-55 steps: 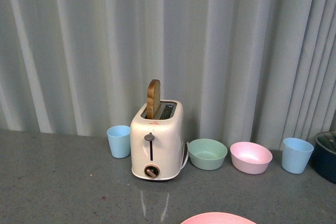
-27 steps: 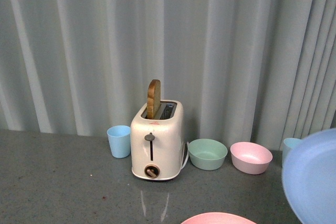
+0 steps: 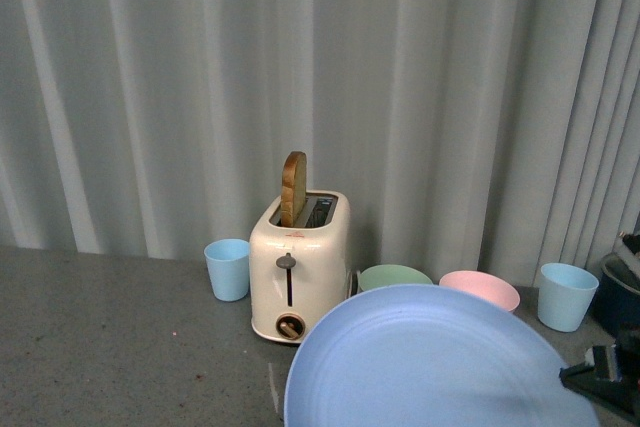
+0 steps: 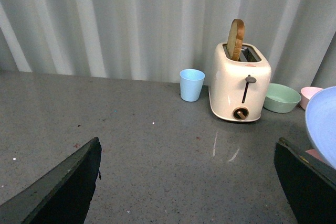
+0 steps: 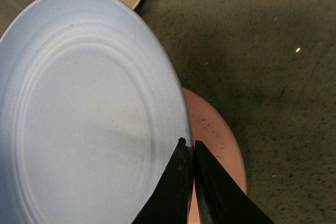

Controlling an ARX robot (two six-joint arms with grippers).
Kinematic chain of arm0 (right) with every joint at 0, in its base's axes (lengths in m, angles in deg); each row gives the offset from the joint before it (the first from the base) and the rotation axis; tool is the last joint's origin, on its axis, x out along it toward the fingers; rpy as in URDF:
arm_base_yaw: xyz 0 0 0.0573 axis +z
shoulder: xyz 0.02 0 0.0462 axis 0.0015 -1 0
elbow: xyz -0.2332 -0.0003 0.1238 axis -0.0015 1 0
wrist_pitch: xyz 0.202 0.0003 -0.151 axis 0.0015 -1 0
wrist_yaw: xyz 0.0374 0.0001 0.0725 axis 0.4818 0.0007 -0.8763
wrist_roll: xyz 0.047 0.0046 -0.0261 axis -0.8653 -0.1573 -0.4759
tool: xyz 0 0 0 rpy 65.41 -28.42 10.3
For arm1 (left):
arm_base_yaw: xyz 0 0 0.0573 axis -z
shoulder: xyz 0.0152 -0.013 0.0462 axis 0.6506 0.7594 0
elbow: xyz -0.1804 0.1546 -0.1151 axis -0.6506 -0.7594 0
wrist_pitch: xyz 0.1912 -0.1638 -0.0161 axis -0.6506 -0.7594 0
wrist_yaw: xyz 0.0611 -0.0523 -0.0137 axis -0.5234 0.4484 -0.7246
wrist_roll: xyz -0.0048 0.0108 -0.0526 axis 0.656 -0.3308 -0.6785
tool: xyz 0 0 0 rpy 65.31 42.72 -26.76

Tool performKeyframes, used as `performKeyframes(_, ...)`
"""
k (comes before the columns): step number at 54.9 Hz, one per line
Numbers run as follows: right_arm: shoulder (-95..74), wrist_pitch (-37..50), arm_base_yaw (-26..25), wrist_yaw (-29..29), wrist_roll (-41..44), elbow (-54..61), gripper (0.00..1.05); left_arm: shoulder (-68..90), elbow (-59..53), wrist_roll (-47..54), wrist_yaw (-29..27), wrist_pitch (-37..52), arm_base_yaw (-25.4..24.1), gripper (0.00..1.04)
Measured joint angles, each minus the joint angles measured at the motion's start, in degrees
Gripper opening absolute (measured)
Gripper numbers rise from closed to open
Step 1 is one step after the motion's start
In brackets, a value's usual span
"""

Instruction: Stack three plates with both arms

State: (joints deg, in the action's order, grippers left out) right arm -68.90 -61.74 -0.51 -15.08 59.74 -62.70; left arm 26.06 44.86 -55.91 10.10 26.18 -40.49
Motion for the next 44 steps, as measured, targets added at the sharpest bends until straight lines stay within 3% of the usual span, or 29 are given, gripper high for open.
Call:
performKeyframes(19, -6.86, 5.18, -0.09, -1.01, -8.02, 1.7, 0.03, 0.0, 0.02, 0.0, 0.0, 0.0, 0.0, 0.98)
performKeyframes(44, -10.54, 4.72, -1.27, 0.31, -4.74, 4.17, 0.03, 0.0, 0.02, 0.0, 0.0, 0.0, 0.0, 0.98)
